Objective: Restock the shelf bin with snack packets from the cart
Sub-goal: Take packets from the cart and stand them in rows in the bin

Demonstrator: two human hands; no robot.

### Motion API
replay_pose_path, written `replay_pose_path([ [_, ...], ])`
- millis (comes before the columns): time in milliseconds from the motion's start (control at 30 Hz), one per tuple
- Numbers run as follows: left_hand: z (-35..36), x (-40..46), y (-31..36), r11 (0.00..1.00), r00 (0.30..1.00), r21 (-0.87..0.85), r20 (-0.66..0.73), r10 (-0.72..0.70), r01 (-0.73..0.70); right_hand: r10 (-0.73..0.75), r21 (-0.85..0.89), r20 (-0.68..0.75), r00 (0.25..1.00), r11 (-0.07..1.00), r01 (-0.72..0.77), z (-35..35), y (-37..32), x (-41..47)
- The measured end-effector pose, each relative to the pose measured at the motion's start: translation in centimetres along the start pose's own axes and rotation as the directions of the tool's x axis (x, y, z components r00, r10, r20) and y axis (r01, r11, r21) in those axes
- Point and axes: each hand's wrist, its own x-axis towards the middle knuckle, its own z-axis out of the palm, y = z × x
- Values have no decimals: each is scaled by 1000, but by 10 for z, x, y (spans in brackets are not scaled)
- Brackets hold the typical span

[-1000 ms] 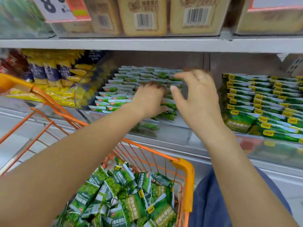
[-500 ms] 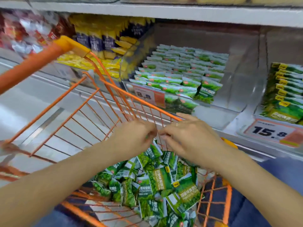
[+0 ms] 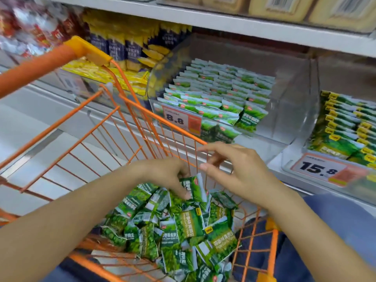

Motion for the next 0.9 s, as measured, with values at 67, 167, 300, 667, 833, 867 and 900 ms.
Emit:
replay_pose_path([
  [67, -21, -26, 21, 972, 994, -209, -64, 94, -106, 76, 129, -76, 994, 989, -66, -3, 1, 0],
  [167, -30, -46, 42, 931, 971, -320, -209, 112, -176, 165, 237, -221, 961, 965, -111, -7, 0, -1],
  [300, -26, -41, 56, 841, 929, -465, -352, 111, -277, 224, 413, -309, 924, 907, -82, -12, 3, 0],
  [667, -48, -23, 94, 940, 844, -232, -528, 94, -250, 369, 450, -462, 806, 881, -145, -37, 22, -6],
  [833, -84, 14, 115, 939, 664, -121, -736, 133, -322, 383, 319, -773, 506, 924, -212, -68, 56, -10],
  [867, -89, 27, 118, 950, 665, -75, -731, 155, -304, 460, 385, -741, 489, 888, -252, -70, 64, -9],
  [900, -92, 41, 121, 967, 676, 0, -715, 179, -256, 535, 443, -690, 488, 845, -301, -71, 69, -8],
])
